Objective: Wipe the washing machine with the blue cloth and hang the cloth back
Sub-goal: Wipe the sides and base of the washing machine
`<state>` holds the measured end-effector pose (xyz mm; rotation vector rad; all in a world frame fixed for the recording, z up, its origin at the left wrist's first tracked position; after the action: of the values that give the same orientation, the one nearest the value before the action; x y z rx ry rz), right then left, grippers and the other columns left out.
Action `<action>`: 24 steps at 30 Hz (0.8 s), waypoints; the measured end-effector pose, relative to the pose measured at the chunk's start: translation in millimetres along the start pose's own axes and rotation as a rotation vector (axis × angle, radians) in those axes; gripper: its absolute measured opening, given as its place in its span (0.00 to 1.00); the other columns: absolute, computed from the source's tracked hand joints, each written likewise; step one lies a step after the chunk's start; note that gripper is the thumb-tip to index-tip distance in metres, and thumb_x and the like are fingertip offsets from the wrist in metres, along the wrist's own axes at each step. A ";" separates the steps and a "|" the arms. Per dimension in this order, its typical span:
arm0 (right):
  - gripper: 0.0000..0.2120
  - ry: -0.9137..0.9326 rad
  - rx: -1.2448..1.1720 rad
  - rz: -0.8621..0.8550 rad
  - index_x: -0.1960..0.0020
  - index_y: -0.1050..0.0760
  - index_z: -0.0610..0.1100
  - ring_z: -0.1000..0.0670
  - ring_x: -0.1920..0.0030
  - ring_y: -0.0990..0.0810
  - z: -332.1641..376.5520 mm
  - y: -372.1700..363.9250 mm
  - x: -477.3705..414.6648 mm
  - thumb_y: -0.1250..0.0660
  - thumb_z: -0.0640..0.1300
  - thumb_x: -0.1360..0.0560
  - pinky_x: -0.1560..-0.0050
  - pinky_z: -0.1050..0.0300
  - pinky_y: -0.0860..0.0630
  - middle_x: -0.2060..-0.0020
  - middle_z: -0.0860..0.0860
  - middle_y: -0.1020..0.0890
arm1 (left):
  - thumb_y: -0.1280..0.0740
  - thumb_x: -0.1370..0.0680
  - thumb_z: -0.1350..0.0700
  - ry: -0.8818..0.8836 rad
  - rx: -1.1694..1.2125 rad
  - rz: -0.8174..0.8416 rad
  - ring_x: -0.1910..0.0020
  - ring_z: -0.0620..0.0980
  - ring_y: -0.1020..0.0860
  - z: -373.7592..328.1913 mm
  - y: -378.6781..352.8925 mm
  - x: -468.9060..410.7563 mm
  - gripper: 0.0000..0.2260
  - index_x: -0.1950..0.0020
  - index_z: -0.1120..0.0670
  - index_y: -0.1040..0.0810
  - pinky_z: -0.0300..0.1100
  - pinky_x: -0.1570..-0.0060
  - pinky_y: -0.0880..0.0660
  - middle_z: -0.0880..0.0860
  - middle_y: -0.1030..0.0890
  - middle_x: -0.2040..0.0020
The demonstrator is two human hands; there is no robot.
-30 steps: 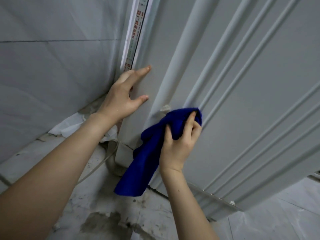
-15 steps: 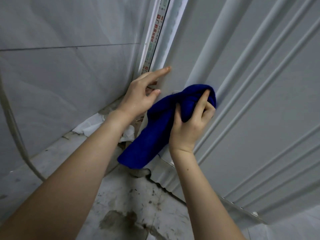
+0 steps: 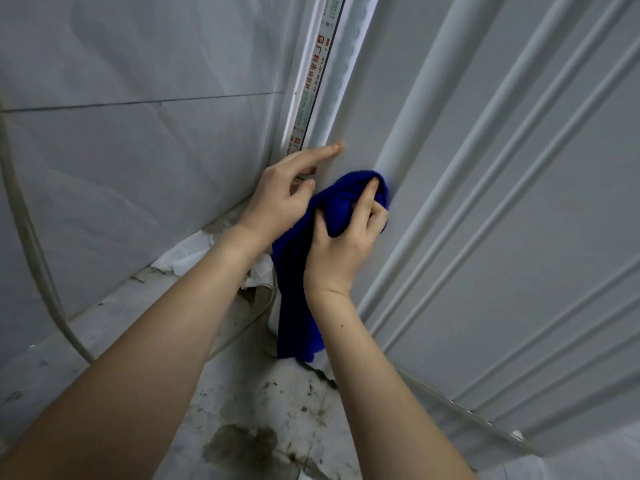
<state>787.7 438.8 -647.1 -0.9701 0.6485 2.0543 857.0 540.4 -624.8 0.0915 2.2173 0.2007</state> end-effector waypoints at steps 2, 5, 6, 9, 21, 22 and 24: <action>0.38 -0.030 0.000 0.056 0.24 0.42 0.39 0.59 0.45 0.34 -6.8 0.4 16.3 0.27 0.33 0.28 0.40 0.80 0.40 0.43 0.42 0.30 | 0.42 0.25 0.72 0.015 0.017 -0.016 0.32 0.40 0.27 -0.2 0.6 -1.0 0.27 0.31 0.51 0.25 0.36 0.33 0.30 0.45 0.23 0.33; 0.41 -0.145 0.015 0.228 0.25 0.51 0.51 0.62 0.49 0.34 -34.9 4.5 61.4 0.30 0.32 0.27 0.43 0.81 0.39 0.43 0.50 0.35 | 0.42 0.25 0.72 0.033 0.035 -0.024 0.33 0.40 0.26 -4.6 1.5 -2.3 0.26 0.32 0.51 0.25 0.36 0.34 0.30 0.47 0.23 0.34; 0.41 -0.205 0.016 0.264 0.25 0.52 0.53 0.62 0.50 0.34 -39.1 5.8 74.0 0.31 0.31 0.26 0.44 0.80 0.38 0.43 0.52 0.36 | 0.42 0.25 0.72 0.039 0.039 -0.019 0.33 0.40 0.26 -6.9 1.0 -1.7 0.25 0.32 0.51 0.25 0.36 0.34 0.30 0.46 0.23 0.34; 0.38 -0.270 -0.013 0.183 0.24 0.45 0.47 0.57 0.47 0.31 -27.1 7.8 76.5 0.30 0.31 0.27 0.44 0.76 0.36 0.44 0.50 0.34 | 0.38 0.24 0.67 0.058 0.009 -0.012 0.33 0.40 0.26 -10.9 -1.7 2.6 0.23 0.30 0.51 0.25 0.36 0.35 0.30 0.46 0.24 0.32; 0.43 -0.247 0.203 -0.084 0.27 0.38 0.44 0.62 0.56 0.33 -77.2 149.4 72.8 0.26 0.22 0.36 0.49 0.81 0.38 0.51 0.45 0.32 | 0.30 0.28 0.53 0.051 -0.239 -0.028 0.30 0.50 0.32 -16.4 -16.9 8.2 0.34 0.23 0.46 0.36 0.48 0.29 0.32 0.55 0.34 0.29; 0.43 -0.257 0.217 -0.086 0.28 0.36 0.44 0.64 0.56 0.32 -80.2 156.8 77.1 0.27 0.21 0.37 0.49 0.82 0.38 0.51 0.46 0.32 | 0.30 0.29 0.52 0.037 -0.300 -0.060 0.28 0.53 0.35 -18.8 -17.7 8.0 0.34 0.23 0.46 0.35 0.48 0.27 0.36 0.57 0.37 0.27; 0.37 -0.213 0.237 -0.131 0.30 0.29 0.39 0.65 0.54 0.30 -78.4 168.1 64.3 0.28 0.21 0.37 0.50 0.80 0.37 0.51 0.46 0.30 | 0.29 0.30 0.52 -0.040 -0.473 -0.124 0.27 0.56 0.39 -26.5 -19.5 5.1 0.35 0.23 0.50 0.34 0.46 0.26 0.40 0.60 0.39 0.25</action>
<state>658.2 313.1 -724.3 -0.6310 0.6780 1.8831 833.0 518.9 -616.4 -0.2968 2.0712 0.6394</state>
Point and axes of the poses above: each hand's wrist, its own x-axis away from the middle knuckle, its own y-axis out of the back of the hand, z = x × y, the point moved 3 cm from there along -x, towards the middle knuckle
